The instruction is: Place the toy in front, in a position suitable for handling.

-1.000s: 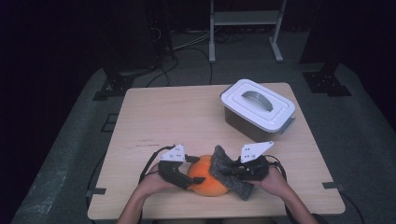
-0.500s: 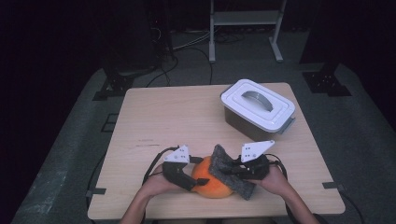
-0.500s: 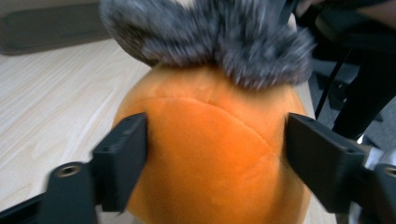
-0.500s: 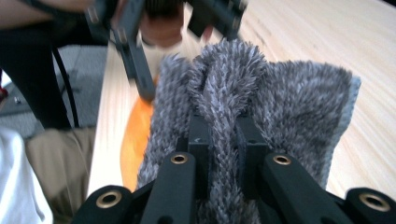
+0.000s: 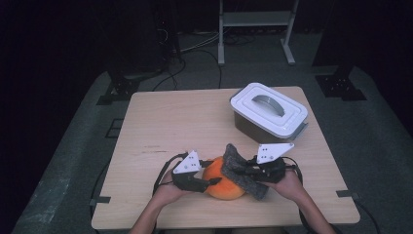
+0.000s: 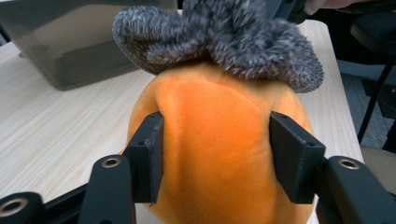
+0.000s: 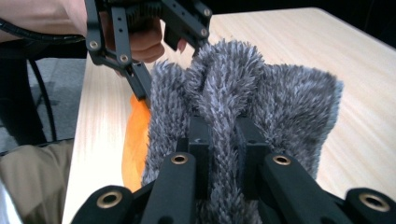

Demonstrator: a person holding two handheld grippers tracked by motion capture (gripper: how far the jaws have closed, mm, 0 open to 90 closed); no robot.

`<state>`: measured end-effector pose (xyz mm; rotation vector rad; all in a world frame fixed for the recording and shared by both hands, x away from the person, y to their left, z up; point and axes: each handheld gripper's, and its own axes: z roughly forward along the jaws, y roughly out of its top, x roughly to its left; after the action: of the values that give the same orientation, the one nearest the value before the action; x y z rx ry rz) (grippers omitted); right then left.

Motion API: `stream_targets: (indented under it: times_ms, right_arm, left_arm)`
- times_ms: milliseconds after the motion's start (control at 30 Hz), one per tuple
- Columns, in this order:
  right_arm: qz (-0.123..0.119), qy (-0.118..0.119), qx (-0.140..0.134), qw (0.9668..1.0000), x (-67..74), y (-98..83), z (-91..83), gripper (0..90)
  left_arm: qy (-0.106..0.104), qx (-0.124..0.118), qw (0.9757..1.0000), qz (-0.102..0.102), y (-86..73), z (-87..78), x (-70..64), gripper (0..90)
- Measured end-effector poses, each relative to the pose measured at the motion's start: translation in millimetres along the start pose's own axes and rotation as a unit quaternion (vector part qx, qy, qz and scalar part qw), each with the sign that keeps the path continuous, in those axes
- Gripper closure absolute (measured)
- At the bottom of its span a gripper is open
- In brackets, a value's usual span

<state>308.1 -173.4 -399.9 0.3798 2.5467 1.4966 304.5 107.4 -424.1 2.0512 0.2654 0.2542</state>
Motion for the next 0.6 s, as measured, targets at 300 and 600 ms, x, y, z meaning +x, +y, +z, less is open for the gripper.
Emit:
stream_targets:
  times_ms: [300, 600]
  right_arm:
    - [-0.006, 0.019, 0.022, 0.9996, -1.8, -6.7, -7.9, 79.1]
    - [-0.026, 0.038, 0.030, 0.9985, 4.6, -4.1, 0.3, 79.0]
  left_arm:
    - [-0.017, -0.001, 0.9998, -0.011, 1.1, 4.7, -3.9, 29.2]
    - [-0.017, -0.004, 0.9995, -0.025, 5.3, -0.6, 0.0, 15.5]
